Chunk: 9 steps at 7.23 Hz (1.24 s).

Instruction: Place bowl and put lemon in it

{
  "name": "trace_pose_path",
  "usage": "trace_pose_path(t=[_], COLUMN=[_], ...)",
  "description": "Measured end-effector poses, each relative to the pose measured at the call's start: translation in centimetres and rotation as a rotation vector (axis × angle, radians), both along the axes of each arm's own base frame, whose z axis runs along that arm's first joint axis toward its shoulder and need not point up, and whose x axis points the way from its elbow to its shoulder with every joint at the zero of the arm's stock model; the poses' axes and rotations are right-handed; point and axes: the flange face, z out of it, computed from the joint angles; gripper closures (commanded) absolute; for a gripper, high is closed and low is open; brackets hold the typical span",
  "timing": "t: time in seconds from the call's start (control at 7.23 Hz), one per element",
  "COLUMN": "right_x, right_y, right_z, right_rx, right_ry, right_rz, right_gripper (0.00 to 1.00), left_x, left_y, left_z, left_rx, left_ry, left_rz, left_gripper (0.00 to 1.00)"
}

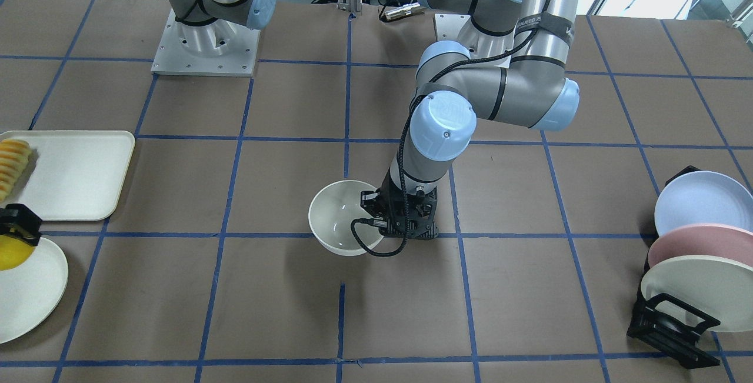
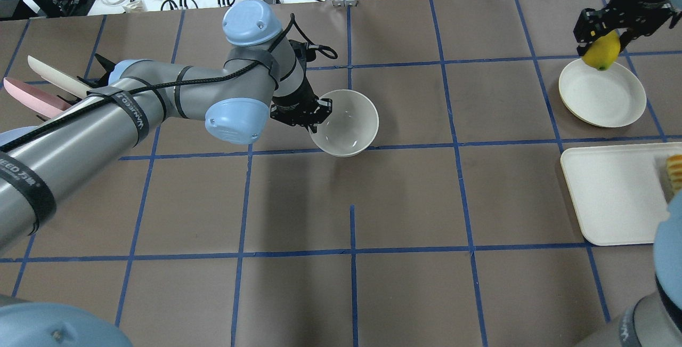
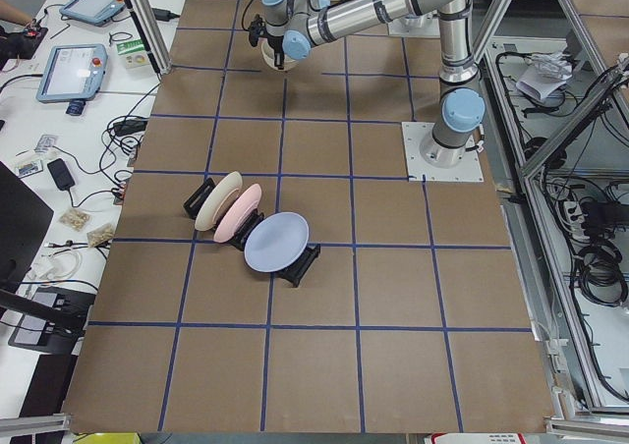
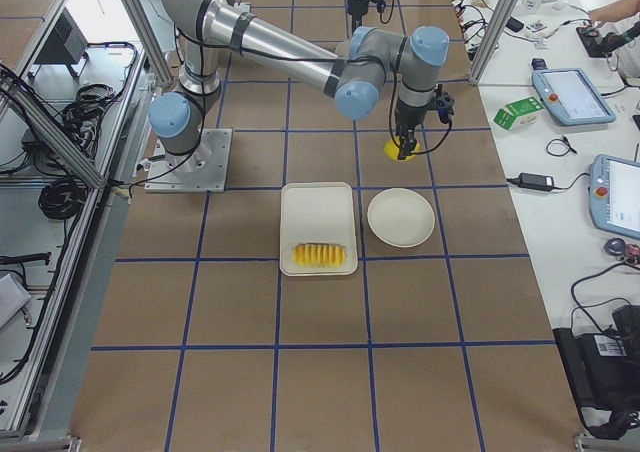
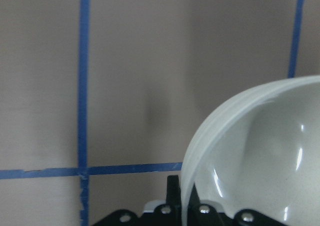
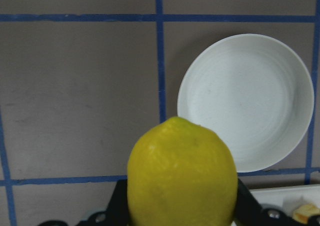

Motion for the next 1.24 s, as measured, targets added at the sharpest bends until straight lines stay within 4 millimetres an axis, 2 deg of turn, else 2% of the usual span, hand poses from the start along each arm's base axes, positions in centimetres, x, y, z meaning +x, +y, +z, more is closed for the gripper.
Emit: trace_pose_path(t=[0.41,0.55,0.83,0.97,1.11,1.24], right_x=[9.1,12.9,19.6,22.7,25.8,28.3], right_y=[0.5,0.8,1.9,2.7,3.8,4.9], right_z=[-0.2,-0.2,-0.4,-0.7,-1.2,-1.9], right_rx=[0.037,0.040,0.049,0.057,0.069,0.082], right_ry=[-0.027,-0.051,-0.066,-0.065,-0.062,-0.060], right_rz=[-0.041,-0.053,-0.062,-0.040,-0.014,0.006], right_gripper=[1.00,1.00,1.00,1.00,1.00,1.00], left_x=[-0.7,-0.7,-0.7,-0.6,-0.4,-0.1], left_y=[0.0,-0.1,-0.2,-0.4,-0.2,0.6], left_z=[-3.2,-3.9,-4.2,-3.4,-1.9,0.8], left_rx=[0.049,0.059,0.064,0.058,0.061,0.081], left_ry=[-0.011,-0.014,-0.016,-0.016,-0.018,-0.026], left_rz=[-0.018,-0.019,-0.019,-0.019,-0.017,-0.017], left_gripper=[1.00,0.04,0.00,0.00,0.00,0.00])
